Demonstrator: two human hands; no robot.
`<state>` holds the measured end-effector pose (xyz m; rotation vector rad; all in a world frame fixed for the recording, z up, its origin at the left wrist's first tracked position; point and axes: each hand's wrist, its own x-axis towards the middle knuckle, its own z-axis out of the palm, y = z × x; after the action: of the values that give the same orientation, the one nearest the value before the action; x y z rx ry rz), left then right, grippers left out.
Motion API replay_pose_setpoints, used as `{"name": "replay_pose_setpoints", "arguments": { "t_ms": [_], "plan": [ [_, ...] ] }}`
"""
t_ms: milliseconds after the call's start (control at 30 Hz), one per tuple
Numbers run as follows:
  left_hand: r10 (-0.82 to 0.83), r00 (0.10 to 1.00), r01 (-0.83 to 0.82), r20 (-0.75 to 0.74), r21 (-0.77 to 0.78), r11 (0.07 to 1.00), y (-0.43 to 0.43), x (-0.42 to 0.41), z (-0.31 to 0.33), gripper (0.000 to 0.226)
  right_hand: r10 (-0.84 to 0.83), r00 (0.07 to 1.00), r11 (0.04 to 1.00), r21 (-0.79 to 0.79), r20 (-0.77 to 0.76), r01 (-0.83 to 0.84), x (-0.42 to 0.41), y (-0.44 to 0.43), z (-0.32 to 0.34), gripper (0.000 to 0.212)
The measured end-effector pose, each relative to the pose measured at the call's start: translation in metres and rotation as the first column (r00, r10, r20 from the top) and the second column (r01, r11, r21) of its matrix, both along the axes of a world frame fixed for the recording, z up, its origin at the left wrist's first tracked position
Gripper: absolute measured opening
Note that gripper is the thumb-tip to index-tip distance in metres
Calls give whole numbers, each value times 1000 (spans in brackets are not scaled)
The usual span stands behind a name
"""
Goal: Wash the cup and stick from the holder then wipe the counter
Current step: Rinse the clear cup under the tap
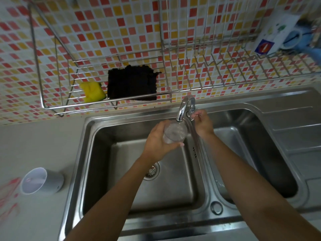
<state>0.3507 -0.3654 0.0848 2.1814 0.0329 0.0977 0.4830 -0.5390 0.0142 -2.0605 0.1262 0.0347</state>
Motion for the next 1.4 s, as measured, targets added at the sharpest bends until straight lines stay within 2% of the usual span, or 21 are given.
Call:
{"name": "replay_pose_setpoints", "arguments": {
  "t_ms": [100,167,267,367,433,500,633,767,833,1033,1233,1333,1400],
  "plan": [
    [46,999,-46,-4,18,999,13,-17,2,79,-38,999,997,-65,15,39,-25,5,17,23],
    [60,998,-59,-4,48,997,26,-33,1,81,-88,994,995,-47,70,92,-56,8,18,32],
    [89,996,-86,-20,117,989,47,-61,-7,82,-10,993,999,-42,117,15,-121,18,-4,37],
    [146,985,-115,-98,271,956,65,-94,-18,81,136,987,976,-159,-88,-148,-192,24,-33,41],
    [144,979,-80,-147,375,923,74,-116,-26,80,240,945,936,-207,-221,-286,-232,27,-47,42],
    [148,972,-48,-181,467,883,82,-136,-36,79,337,898,865,-282,-284,-414,-260,31,-55,42],
    [143,959,56,-245,659,750,97,-162,-50,78,368,875,764,-435,-314,-477,-274,41,-55,44],
    [104,957,148,-272,763,629,103,-173,-54,79,403,857,663,-542,-323,-516,-273,43,-57,34],
    [111,954,164,-277,798,580,105,-177,-53,79,414,853,652,-551,-316,-521,-275,43,-61,31],
    [49,959,245,-279,905,347,109,-181,-46,75,412,846,647,-546,-337,-532,-275,44,-65,29],
    [-122,949,301,-292,952,62,115,-180,-43,85,406,853,645,-559,-328,-521,-275,46,-66,27],
    [-160,949,277,-272,961,14,120,-183,-41,86,409,852,648,-553,-326,-523,-275,45,-68,26],
    [-134,963,244,-236,968,53,126,-187,-40,85,419,843,634,-555,-337,-538,-274,46,-68,25]
  ]
}}
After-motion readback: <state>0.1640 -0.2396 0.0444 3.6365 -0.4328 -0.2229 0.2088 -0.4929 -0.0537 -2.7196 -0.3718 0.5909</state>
